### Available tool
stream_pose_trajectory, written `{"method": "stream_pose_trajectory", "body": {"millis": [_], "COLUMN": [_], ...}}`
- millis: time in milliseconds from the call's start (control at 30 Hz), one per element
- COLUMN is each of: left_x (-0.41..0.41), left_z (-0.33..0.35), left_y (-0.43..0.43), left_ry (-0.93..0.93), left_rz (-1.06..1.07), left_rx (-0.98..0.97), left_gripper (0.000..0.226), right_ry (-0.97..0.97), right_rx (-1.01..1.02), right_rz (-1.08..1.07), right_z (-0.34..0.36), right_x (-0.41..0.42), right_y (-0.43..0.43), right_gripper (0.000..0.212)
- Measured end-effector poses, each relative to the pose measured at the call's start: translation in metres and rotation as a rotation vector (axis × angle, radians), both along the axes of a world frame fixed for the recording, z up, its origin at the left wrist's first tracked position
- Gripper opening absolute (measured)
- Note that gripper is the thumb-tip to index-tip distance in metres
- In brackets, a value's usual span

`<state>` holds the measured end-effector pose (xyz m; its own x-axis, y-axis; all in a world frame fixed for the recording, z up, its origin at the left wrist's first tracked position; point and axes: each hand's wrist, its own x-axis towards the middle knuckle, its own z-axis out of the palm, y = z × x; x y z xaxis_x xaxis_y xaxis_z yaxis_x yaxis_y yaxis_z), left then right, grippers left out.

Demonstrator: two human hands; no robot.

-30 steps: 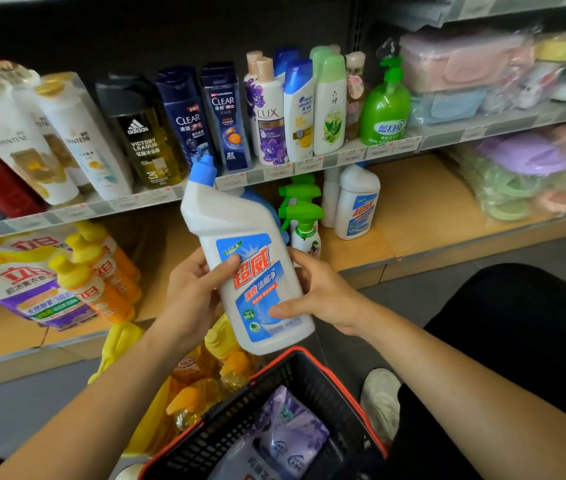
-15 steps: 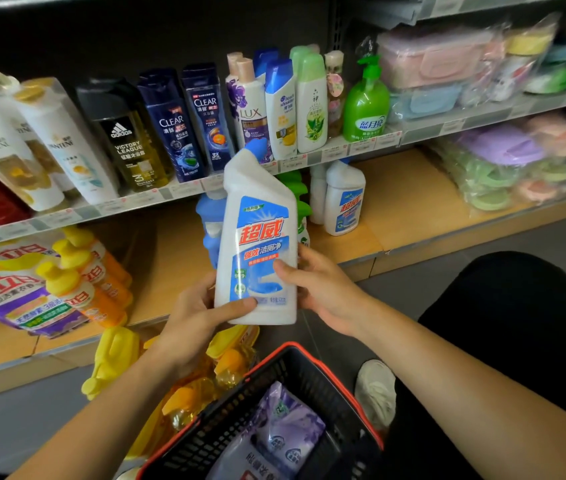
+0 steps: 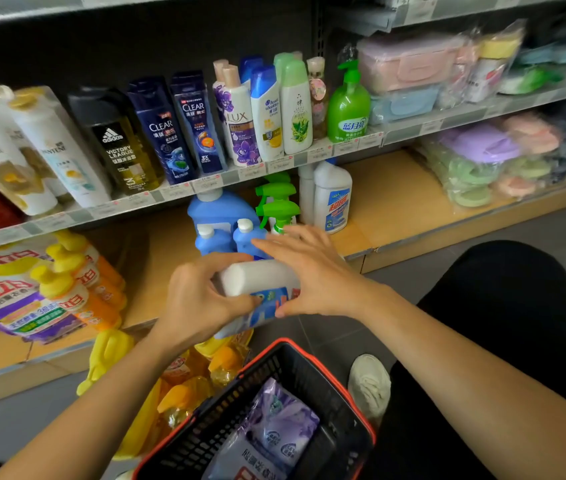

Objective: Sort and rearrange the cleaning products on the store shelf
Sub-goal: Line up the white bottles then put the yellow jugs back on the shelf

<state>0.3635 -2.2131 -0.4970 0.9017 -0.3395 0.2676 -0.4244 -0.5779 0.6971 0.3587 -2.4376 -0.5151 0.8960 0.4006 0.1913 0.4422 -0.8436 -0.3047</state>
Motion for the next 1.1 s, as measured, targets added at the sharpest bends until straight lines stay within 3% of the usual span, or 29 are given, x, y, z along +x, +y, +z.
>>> {"method": "stream_pose_trajectory", "body": {"millis": [100,167,267,433,567,667,1100], "left_x": [-0.009,-0.009,-0.004,0.008,0.013,0.016,0.009], "left_z": [-0.005,-0.01,-0.01,-0.005,-0.009,-0.012,-0.021], "left_y": [-0.013,-0.015,-0.014,-0.007,-0.002,0.004,0.019], "left_ry": [-0.008,0.013,0.1,0.343,0.416,0.46,0.286], "left_rz": [-0.106,-0.115,-0.167,-0.28,-0.21,-0.162,-0.134], "left_rx": [0.106,0.093,-0.033,-0.291,-0.369,-0.448,-0.574], "left_gripper": [0.052,0.05,0.052,0.034,0.023,0.029,0.039], "right_ry": [0.362,0.459,0.443,0.423,0.414,0.427,0.443], "right_rx": [0.189,0.329,0.503,0.638,0.638,0.691,0.989], "right_rz": [0.068,0.082,0.055,0.011,0.019,0.008,-0.11], "right_z": [-0.017,-0.026,-0.037,-0.042,-0.044,-0.044,-0.042], "right_x": [0.0,-0.001,-0.002,0.001,0.002,0.002,0.006], "right_y": [0.001,0.0,0.001,0.008,0.011,0.011,-0.001], "right_gripper": [0.086,0.068,0.055,0.052,0.049,0.054,0.055]}}
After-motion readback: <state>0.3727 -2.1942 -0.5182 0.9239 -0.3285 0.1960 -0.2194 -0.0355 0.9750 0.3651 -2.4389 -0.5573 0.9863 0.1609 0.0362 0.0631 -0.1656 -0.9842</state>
